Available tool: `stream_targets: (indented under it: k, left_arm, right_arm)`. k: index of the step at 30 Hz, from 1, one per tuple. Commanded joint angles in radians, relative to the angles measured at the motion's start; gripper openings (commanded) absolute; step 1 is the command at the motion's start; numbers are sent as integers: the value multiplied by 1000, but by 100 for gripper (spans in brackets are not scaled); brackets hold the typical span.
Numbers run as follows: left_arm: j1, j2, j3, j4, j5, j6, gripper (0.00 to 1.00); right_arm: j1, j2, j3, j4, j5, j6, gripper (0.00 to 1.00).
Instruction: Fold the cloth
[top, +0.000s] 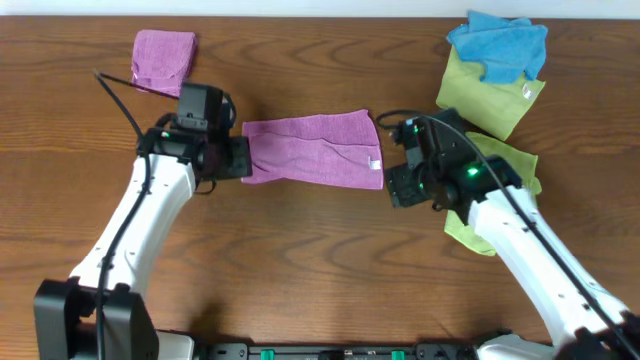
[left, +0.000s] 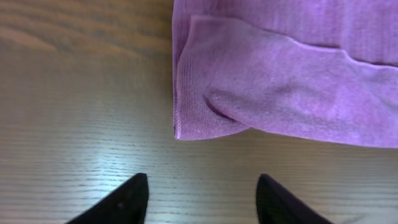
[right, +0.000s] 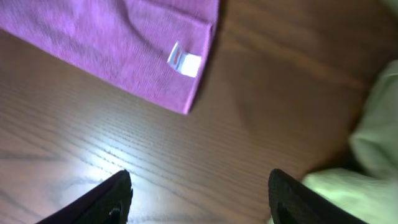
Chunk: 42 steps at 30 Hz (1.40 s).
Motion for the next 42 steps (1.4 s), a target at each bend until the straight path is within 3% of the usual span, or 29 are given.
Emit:
stream_targets:
  k: [1, 12, 18, 27, 32, 42]
  left_arm:
    - [6, 40, -7, 38, 22, -22, 63]
    - [83, 192, -7, 157, 171, -51, 68]
    - [84, 211, -7, 159, 177, -51, 71]
    - [84, 211, -7, 142, 179, -50, 71]
    - [84, 211, -7, 143, 179, -50, 71]
    - [84, 211, -7, 144, 178, -50, 71]
  right_arm:
    - [-10, 41, -13, 57, -58, 10, 69]
    - [-35, 256, -11, 302, -184, 19, 63]
    - [-36, 327, -11, 383, -184, 30, 59]
    - [-70, 371, -11, 443, -184, 47, 54]
    - [-80, 371, -11, 449, -203, 63, 36]
    - [-79, 371, -11, 437, -292, 90, 34]
